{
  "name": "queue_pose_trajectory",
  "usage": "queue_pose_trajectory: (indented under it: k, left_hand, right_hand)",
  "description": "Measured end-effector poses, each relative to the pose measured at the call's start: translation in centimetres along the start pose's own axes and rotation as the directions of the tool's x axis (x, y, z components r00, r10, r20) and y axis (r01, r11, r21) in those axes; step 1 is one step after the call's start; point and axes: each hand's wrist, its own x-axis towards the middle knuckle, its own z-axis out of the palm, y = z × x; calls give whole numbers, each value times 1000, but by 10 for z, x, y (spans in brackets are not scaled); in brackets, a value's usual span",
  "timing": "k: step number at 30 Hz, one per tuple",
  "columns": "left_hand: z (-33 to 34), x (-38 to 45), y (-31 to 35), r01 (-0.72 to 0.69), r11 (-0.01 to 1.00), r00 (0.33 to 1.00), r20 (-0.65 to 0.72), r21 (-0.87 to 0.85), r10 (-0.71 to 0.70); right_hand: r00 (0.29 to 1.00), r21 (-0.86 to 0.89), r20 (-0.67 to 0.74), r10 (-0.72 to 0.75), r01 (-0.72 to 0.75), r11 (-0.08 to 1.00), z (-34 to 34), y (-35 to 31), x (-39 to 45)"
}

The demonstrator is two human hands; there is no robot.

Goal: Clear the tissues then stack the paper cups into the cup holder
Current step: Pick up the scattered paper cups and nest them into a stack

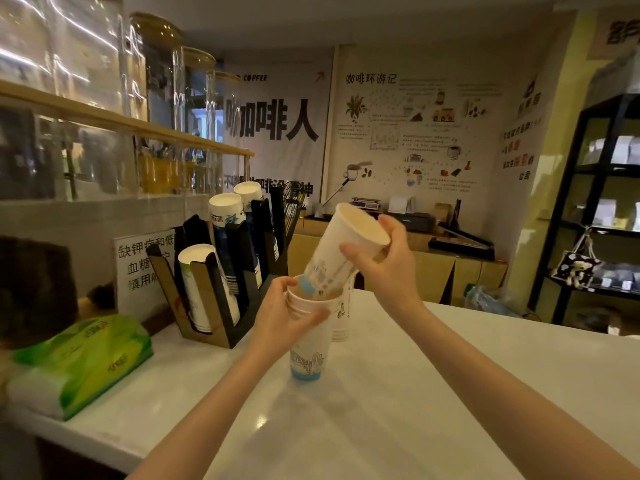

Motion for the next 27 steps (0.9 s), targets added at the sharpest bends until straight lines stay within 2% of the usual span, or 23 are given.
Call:
queue_pose_trajectory:
  k: [3, 9, 14, 20, 24, 27]
  left_hand:
    - [0, 0, -5, -4, 1000, 1000, -13, 11, 5]
    - [-4, 3, -8, -7, 1000, 999, -43, 13, 8]
    - [-4, 5, -15, 48, 998, 997, -55, 40, -46]
    - [1, 9, -19, 6, 996, 1000, 19, 84, -7]
    - [1, 0, -24, 48, 999, 995, 88, -25, -45]
    - [10, -14, -38, 131, 989, 975, 192, -65, -116]
  right_hand:
    - [991, -80, 134, 1, 9, 997, 14, 14, -5]
    - [952, -194, 305, 24, 37, 980, 36, 32, -9]
    - [923, -260, 366, 118, -21, 965, 47, 55, -21]
    - [906, -334, 387, 171, -36, 942, 43, 64, -26]
    - [893, -364, 417, 171, -8, 931, 41, 62, -28]
    - [897, -314, 392, 203, -77, 946, 42, 62, -31]
